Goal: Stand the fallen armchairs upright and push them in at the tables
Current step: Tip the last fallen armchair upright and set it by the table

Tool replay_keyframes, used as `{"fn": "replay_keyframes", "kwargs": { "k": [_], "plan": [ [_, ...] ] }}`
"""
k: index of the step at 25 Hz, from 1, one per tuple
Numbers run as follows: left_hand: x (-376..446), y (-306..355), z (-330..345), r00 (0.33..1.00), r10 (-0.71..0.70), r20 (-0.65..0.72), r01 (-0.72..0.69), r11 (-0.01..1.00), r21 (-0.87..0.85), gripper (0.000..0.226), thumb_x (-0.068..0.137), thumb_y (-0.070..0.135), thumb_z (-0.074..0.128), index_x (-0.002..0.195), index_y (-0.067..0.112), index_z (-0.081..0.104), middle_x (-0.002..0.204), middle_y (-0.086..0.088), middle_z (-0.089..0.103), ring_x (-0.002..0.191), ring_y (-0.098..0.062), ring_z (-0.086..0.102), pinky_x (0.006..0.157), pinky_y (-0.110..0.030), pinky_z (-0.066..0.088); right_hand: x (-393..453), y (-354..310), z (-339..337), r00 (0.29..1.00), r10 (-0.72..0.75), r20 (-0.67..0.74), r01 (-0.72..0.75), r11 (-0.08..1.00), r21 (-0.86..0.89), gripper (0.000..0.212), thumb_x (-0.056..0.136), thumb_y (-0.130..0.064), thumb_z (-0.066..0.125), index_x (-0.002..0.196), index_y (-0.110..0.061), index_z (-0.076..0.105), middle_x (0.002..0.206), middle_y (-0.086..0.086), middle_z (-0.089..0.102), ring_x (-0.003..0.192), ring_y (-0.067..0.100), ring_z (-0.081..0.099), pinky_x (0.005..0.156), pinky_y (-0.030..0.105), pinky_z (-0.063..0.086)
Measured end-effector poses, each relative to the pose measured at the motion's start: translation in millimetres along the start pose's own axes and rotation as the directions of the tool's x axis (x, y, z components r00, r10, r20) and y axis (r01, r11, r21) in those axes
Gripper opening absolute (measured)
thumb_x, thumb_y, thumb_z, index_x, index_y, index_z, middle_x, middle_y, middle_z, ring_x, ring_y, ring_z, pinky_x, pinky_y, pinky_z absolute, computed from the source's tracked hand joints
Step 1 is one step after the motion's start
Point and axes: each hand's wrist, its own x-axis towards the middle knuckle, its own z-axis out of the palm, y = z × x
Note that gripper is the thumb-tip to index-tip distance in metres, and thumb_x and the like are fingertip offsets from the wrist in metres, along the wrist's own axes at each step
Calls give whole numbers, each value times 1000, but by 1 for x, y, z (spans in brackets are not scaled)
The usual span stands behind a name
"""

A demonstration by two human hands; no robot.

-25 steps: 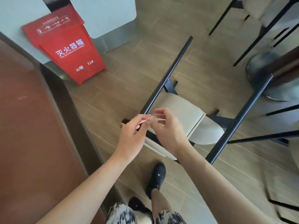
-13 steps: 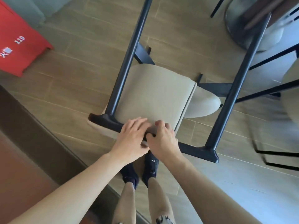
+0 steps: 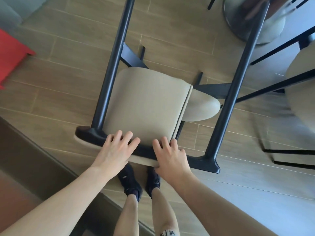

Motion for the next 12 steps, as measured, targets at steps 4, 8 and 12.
{"fn": "replay_keyframes", "kwargs": {
  "k": [4,8,12],
  "plan": [
    [6,-5,-6,997,68,34,-68,998,6,77,39,23,102,105,6,68,101,-13,64,78,-32,61,57,-40,57,6,16,-1,999,-39,18,38,997,65,59,70,-42,76,106,-20,34,96,-1,44,60,26,51,44,28,21],
    [10,-4,-11,991,69,119,-74,997,35,75,41,23,101,105,8,64,96,-6,60,75,-27,55,43,-32,44,10,19,-4,993,-105,59,104,994,20,52,75,-39,73,106,-16,38,99,4,50,59,28,48,44,29,20],
    [18,-3,-10,979,101,178,-123,985,120,65,81,22,79,134,13,42,122,-3,47,99,-28,48,52,-33,38,13,20,-16,977,-189,101,190,982,3,43,80,-29,70,112,-14,44,105,7,54,84,34,64,57,35,38]
  ]
}}
